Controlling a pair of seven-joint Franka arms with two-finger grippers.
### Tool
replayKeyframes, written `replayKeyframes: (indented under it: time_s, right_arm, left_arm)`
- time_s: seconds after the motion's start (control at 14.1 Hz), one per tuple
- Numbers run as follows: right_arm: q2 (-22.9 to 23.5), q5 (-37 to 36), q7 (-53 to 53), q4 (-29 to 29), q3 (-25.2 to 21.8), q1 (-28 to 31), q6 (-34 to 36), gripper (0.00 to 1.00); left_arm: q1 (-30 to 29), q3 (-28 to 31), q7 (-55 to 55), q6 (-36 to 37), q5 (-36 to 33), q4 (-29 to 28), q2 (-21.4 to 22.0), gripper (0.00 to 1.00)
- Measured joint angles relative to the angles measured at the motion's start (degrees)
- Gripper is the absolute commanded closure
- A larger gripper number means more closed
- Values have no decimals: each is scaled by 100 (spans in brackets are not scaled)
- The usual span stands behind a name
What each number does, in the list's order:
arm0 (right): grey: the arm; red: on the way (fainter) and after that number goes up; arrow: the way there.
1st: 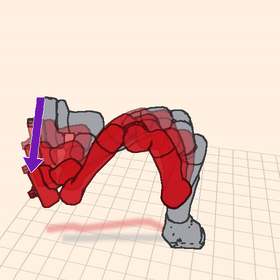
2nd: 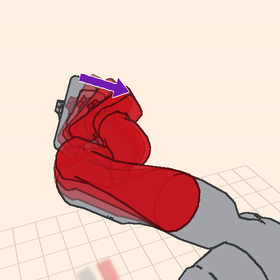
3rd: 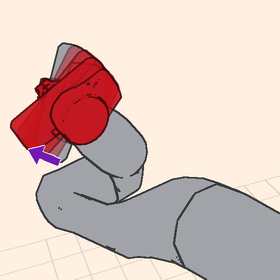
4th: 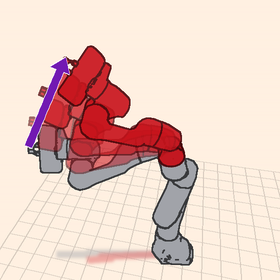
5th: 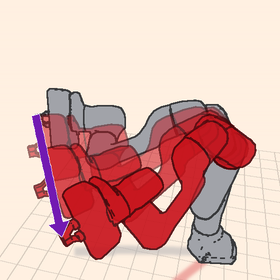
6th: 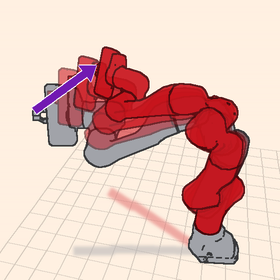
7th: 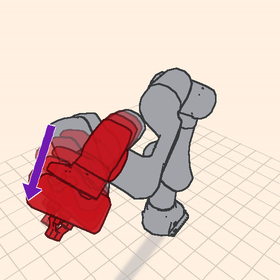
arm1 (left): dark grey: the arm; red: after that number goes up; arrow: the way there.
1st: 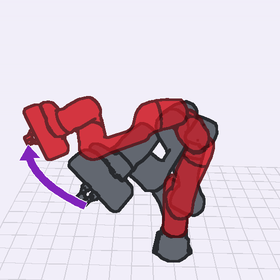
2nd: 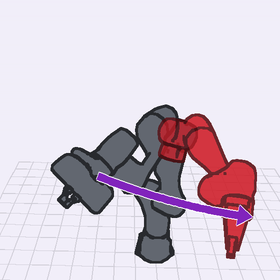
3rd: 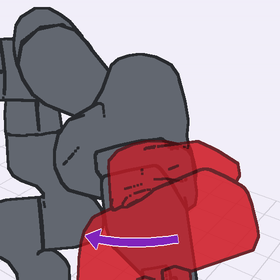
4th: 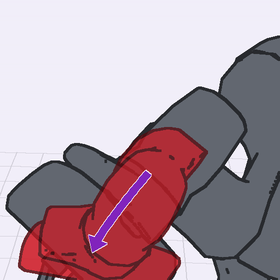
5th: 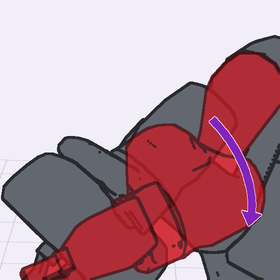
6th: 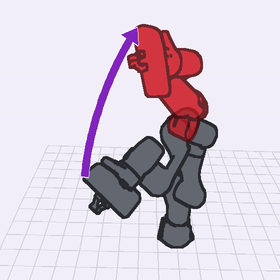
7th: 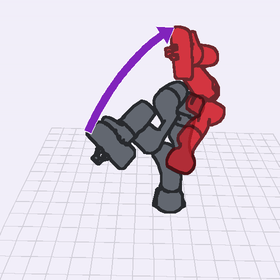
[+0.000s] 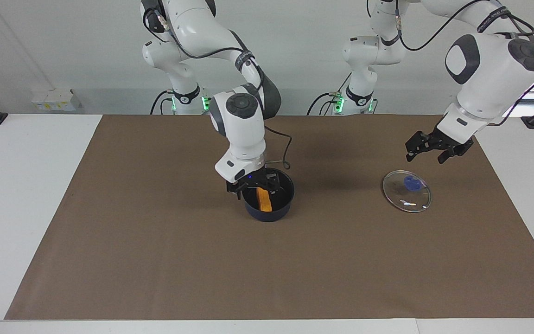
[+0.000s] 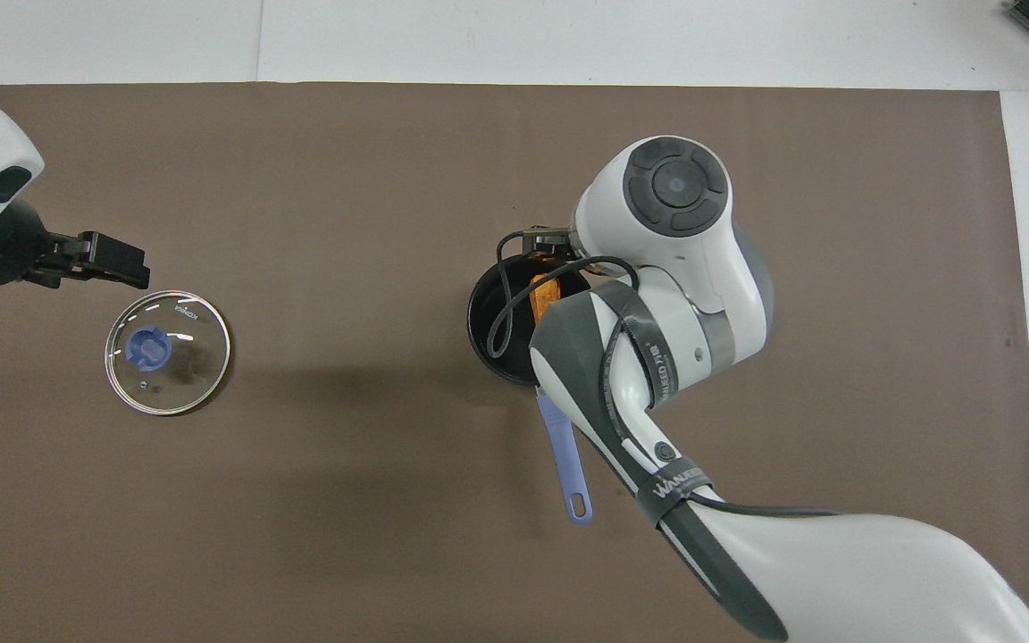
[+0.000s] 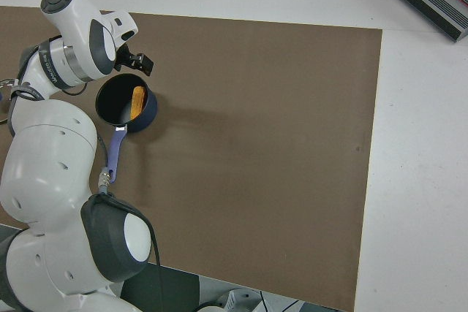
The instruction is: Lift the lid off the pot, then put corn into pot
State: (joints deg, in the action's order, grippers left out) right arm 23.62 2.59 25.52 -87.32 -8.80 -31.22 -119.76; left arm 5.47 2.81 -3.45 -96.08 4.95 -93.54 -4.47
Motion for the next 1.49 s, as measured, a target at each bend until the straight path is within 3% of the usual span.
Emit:
replayKeyframes:
  time_s: [0.21, 0.57, 0.78, 1.07, 1.49]
  right_arm:
    - [-463, -8, -574, 0, -375, 32, 701, 0]
    - [-1220, -10, -1546, -129, -445, 418, 2066, 0]
    - [-1720, -14, -2141, -515, -450, 835, 2333, 0]
    - [-2281, -24, -2733, -1158, -462, 1571, 2410, 0]
    - [-2560, -180, -3358, -1610, -474, 2572, 2408, 0]
  left_arm:
    - [-27, 25, -11, 404, -7, 8, 278, 0]
    - [-51, 22, -86, 1183, -343, 380, 484, 0]
    - [-51, 22, -87, 1544, -355, 794, 487, 0]
    - [-51, 22, -87, 1515, -355, 827, 465, 0]
    - [-52, 26, -87, 1519, -355, 826, 457, 0]
